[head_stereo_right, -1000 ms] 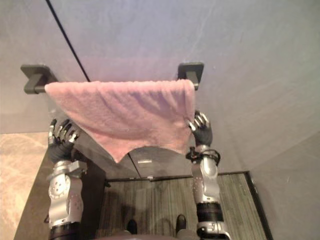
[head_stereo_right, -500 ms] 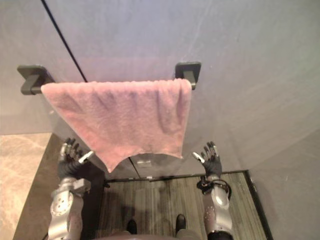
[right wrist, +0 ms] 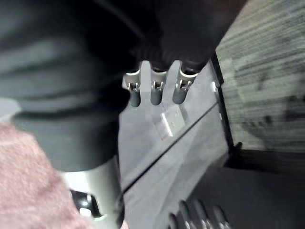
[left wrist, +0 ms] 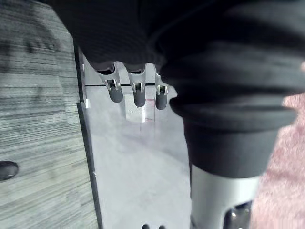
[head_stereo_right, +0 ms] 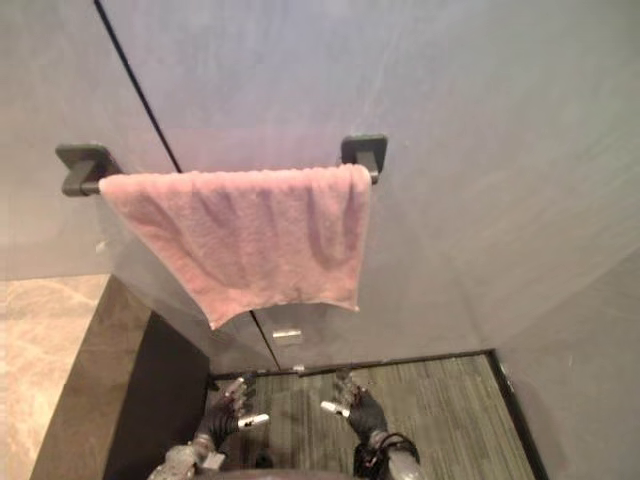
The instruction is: Organize washtable
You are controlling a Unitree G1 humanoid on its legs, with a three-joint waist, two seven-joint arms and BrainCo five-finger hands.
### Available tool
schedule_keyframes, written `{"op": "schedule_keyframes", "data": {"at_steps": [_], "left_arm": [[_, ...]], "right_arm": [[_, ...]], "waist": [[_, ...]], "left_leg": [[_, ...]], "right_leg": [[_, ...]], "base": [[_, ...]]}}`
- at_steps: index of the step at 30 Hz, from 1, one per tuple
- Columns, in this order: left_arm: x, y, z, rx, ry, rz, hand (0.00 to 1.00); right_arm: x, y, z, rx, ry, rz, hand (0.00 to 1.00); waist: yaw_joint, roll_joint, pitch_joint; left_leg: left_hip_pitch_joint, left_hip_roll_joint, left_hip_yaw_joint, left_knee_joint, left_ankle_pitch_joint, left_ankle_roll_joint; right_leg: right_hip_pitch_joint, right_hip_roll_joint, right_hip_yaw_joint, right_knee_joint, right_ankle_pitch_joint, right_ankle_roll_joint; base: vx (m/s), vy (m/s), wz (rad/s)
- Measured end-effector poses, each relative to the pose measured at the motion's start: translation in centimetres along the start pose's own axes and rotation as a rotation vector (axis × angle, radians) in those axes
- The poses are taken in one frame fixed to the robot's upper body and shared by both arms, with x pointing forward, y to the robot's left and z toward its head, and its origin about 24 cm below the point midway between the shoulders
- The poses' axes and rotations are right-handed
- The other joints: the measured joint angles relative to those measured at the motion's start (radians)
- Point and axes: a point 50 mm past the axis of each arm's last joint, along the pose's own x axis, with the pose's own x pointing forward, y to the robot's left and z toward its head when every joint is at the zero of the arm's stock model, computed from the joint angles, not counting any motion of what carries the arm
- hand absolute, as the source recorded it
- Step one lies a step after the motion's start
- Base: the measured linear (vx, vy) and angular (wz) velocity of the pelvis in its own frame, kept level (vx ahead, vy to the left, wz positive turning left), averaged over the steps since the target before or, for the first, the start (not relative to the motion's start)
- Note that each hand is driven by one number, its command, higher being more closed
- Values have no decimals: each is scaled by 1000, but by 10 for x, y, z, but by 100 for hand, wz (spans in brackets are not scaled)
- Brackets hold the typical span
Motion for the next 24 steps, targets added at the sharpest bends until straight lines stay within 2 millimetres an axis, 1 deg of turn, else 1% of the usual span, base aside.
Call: {"op": "schedule_keyframes", "data": {"at_steps": [1, 3, 4, 7, 8, 9, 11, 12, 14, 16, 18, 20, 22, 24], "left_arm": [[0, -2, 2, 15, -6, -16, 0], [-1, -11, 20, 68, -75, -93, 0], [0, -15, 26, 74, -100, -119, 0], [0, -33, 57, 82, -233, -246, 0], [1, -38, 67, 59, -279, -278, 0], [2, -39, 87, 8, -375, -294, 0], [4, -43, 105, -41, -462, -329, 0], [6, -46, 124, -85, -553, -336, 0], [9, -47, 142, -123, -631, -332, 0], [11, -49, 165, -176, -738, -320, 0], [13, -49, 180, -197, -797, -304, 0], [16, -48, 188, -196, -827, -285, 0], [23, -45, 191, -197, -825, -256, 0], [32, -42, 189, -180, -795, -218, 0]], "right_arm": [[0, 3, 1, -12, 4, 25, 0], [0, 16, 17, -61, -42, 128, 0], [1, 19, 23, -67, -63, 157, 0], [8, 43, 58, -125, -174, 324, 0], [10, 51, 68, -123, -214, 372, 0], [11, 60, 87, -111, -298, 424, 0], [15, 71, 105, -118, -367, 490, 0], [20, 83, 124, -133, -444, 532, 0], [24, 93, 140, -150, -513, 557, 0], [29, 109, 163, -171, -604, 580, 0], [33, 118, 177, -208, -656, 582, 0], [38, 125, 185, -251, -685, 580, 0], [47, 128, 188, -261, -681, 557, 0], [53, 125, 187, -285, -664, 521, 0]], "waist": [[1, 2, -2], [0, 5, -5], [0, 6, -6], [0, 6, -18], [0, 6, -21], [1, 5, -29], [1, 6, -33], [2, 8, -37], [3, 9, -40], [3, 8, -42], [4, 9, -42], [4, 9, -42], [5, 9, -42], [4, 9, -41]], "left_leg": [[0, 0, 0, 0, -7, 2], [-1, -1, 2, -1, -8, 2], [-2, -1, 2, -2, -8, 2], [-11, -1, 4, -5, -8, 2], [-11, -1, 5, -5, -8, 2], [-13, -1, 4, 0, -5, -1], [-13, -1, 4, 1, -3, -1], [-13, -2, 4, 1, 0, 4], [-13, -3, 4, 1, 0, 4], [-13, -3, 1, 1, 0, 4], [-13, -3, 1, 1, 0, 4], [-13, -3, 0, 1, 0, 4], [-14, -3, -1, 1, 0, 4], [-28, 1, -7, 1, 0, 4]], "right_leg": [[-1, 0, 1, -2, -3, 3], [-3, -2, 0, -3, -5, 2], [-3, -2, 0, -3, -5, 2], [-11, 0, -2, -3, -5, 3], [-15, 1, -2, -3, -5, 3], [-18, 2, -5, -2, -1, 8], [-18, 1, -7, 1, 3, 9], [-18, 1, -7, 1, 10, -1], [-16, -1, -10, 1, 12, -1], [-15, -2, -13, 1, 12, -1], [-14, -3, -14, 1, 12, -1], [-14, -4, -15, 1, 12, -1], [-14, -4, -16, 1, 12, -1], [-16, -5, -17, 1, 11, -1]], "base": [[-36, 6, -8], [-43, 1, -4], [-47, 0, -3], [-30, 0, -3], [26, -6, -3], [39, -10, 0], [47, -13, 0], [36, -8, 0], [29, 0, 3], [37, 3, 3], [0, 0, 0], [0, 0, 0], [0, 0, 0], [-19, -3, 9]]}}
